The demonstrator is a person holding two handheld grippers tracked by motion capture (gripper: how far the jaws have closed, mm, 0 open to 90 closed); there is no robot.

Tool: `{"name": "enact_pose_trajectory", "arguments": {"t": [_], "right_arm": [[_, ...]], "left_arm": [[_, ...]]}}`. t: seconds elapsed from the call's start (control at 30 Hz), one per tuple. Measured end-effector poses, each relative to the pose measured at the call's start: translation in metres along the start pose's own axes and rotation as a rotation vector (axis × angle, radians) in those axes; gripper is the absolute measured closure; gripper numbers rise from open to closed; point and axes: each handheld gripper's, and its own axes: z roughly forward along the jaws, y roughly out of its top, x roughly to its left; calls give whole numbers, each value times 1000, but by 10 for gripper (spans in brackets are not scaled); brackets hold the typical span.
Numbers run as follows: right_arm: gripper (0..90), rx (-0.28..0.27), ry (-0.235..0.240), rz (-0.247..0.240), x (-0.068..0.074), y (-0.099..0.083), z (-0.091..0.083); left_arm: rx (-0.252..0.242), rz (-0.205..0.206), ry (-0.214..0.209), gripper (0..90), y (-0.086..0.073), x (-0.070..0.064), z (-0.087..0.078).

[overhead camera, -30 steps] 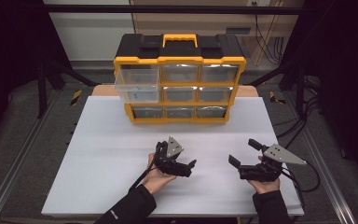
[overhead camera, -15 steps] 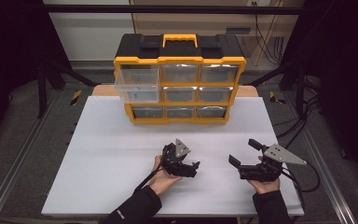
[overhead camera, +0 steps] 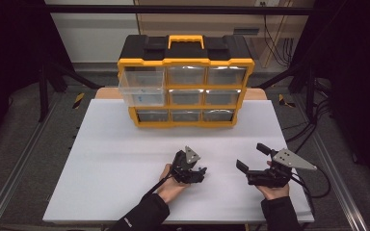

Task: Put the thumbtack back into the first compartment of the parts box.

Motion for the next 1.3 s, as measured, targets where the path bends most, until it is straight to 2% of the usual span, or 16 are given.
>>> {"name": "enact_pose_trajectory", "arguments": {"t": [0.43, 0.7, 0.77, 0.8, 1.0, 1.1, 1.3], "right_arm": [[4, 0, 1, -3, 0, 0, 0], [4, 3, 3, 3, 0, 0, -1], [4, 2, 5, 1, 0, 0, -1], [4, 3, -1, -1, 0, 0, 0], [5, 2, 0, -8, -1, 0, 0], [4, 5, -3, 9, 1, 1, -1], [4, 4, -3, 7, 0, 1, -1]], "left_arm": [[17, -9, 2, 582, -1, -4, 3], [32, -2, 9, 657, -2, -6, 6], [31, -4, 11, 675, -2, -6, 6], [21, -17, 12, 682, -2, -7, 7], [27, -21, 11, 732, -2, -6, 6], [39, -11, 9, 752, -2, -6, 5], [42, -4, 12, 792, -2, -6, 5]]}}
